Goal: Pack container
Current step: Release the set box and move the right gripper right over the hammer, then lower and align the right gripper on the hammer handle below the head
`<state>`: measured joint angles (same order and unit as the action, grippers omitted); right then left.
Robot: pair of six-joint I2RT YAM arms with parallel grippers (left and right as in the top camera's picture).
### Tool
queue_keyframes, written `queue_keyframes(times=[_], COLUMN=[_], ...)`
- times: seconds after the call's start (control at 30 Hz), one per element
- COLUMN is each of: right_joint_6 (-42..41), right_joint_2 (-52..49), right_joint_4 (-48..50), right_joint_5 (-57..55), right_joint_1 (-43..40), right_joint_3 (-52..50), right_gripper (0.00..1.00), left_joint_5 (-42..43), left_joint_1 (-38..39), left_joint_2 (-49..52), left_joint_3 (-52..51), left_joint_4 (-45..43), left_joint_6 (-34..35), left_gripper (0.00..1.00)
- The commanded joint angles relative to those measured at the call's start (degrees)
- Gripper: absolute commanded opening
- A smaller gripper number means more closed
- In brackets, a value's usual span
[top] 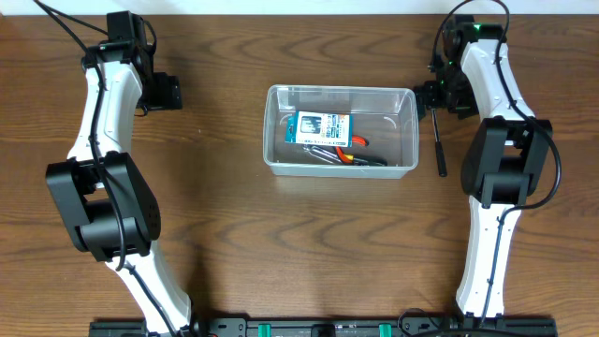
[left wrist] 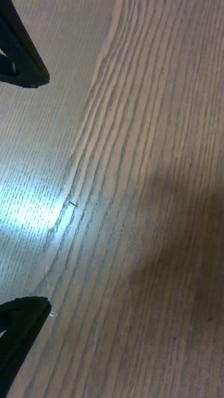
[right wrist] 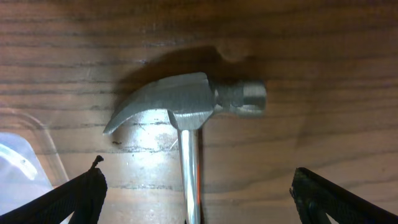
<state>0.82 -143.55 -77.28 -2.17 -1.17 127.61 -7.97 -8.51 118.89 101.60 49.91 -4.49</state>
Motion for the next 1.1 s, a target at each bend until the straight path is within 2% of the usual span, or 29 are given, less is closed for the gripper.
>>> queue_keyframes(times=[0.0,0.47,1.07], right_joint_6=[-0.6,-0.6,-0.3], right_joint_2=[0.0,0.0,-0.1], right_joint_4=[0.6,4.5,4.5], right_joint_5=[-0.4,-0.6,-0.8], right_joint_1=[-0.7,-1.1,-1.4], right_joint_3=[-0.6,-0.6,-0.7], right_gripper=[0.96,0.97,0.94], left_joint_5=[-0.9,-0.9,-0.9], left_joint_1=[0.0,0.0,0.0], left_joint_2=[1.0,1.0,1.0], left_joint_3=[-0.2,-0.2,-0.2], left_joint_4=[0.2,0.2,0.2], left_joint_6=[0.1,0.1,0.1], left_gripper=[0.98,0.98,0.98])
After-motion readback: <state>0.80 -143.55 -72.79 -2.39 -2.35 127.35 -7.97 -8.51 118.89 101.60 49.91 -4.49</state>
